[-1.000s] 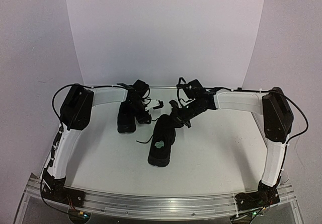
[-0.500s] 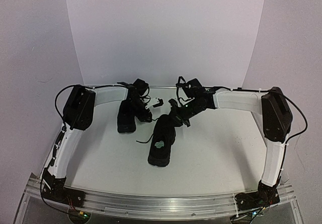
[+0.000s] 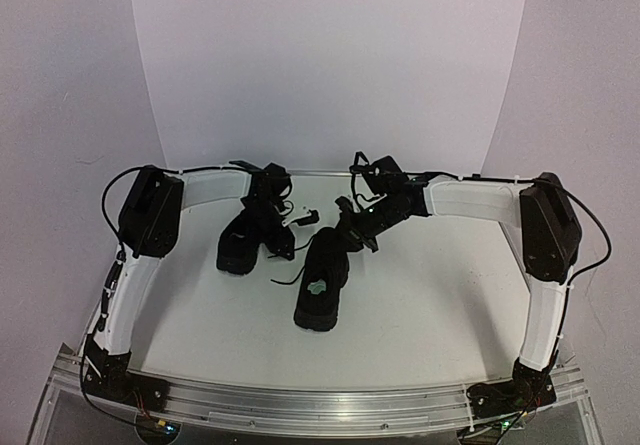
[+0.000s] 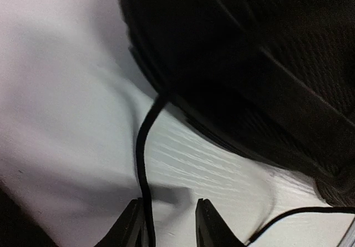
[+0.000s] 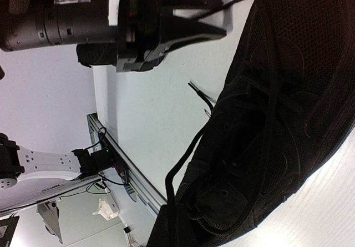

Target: Tie the shoes

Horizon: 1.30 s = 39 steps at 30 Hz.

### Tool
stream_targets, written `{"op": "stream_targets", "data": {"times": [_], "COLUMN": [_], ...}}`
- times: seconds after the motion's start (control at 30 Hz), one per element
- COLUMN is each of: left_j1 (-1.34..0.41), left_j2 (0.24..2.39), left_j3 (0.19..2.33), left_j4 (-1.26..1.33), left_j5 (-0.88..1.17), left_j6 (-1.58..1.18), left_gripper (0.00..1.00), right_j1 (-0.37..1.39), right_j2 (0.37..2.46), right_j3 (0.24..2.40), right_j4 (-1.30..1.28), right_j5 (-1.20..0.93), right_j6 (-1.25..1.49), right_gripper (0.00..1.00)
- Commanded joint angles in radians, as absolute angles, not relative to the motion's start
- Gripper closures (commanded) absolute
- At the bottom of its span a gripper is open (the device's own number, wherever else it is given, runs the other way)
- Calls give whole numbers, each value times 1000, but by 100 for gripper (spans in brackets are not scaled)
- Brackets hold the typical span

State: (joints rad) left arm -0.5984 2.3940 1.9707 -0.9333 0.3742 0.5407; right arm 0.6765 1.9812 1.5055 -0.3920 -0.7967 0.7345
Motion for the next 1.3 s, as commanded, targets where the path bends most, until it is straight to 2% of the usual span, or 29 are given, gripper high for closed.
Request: {"op": "stream_targets", "data": {"times": [0.0, 0.23, 0.57, 0.7, 0.87, 0.9, 1.27], "left_j1": [-627, -641, -664, -667, -670, -670, -669], "left_j2": [2335, 2308, 2338, 2342, 2325, 2307, 1954], "left_j3": [1870, 1842, 1828, 1795, 1757, 1745, 1667], "left_j4": [-1179, -1057, -863, -844, -857, -851, -754], "left_j5": [390, 165, 148, 207, 272, 275, 168], "left_j6": [479, 446, 420, 428, 411, 397, 187], "left_gripper": [68, 60, 60, 68, 97, 99, 100], "right_j1": [673, 674, 674, 673, 673, 673, 673], "right_j2": [1973, 1974, 1983, 1982, 1980, 1979, 1970], "right_j3": [1525, 1525, 1535, 1531, 1524, 1522, 1513], "right_j4": [-391, -389, -390, -390, -389, -390, -389], "right_j5": [-780, -778, -776, -773, -764, -762, -737], "right_j6": [736, 732, 733, 733, 733, 732, 732], "right_gripper": [100, 100, 100, 100, 100, 100, 100]}}
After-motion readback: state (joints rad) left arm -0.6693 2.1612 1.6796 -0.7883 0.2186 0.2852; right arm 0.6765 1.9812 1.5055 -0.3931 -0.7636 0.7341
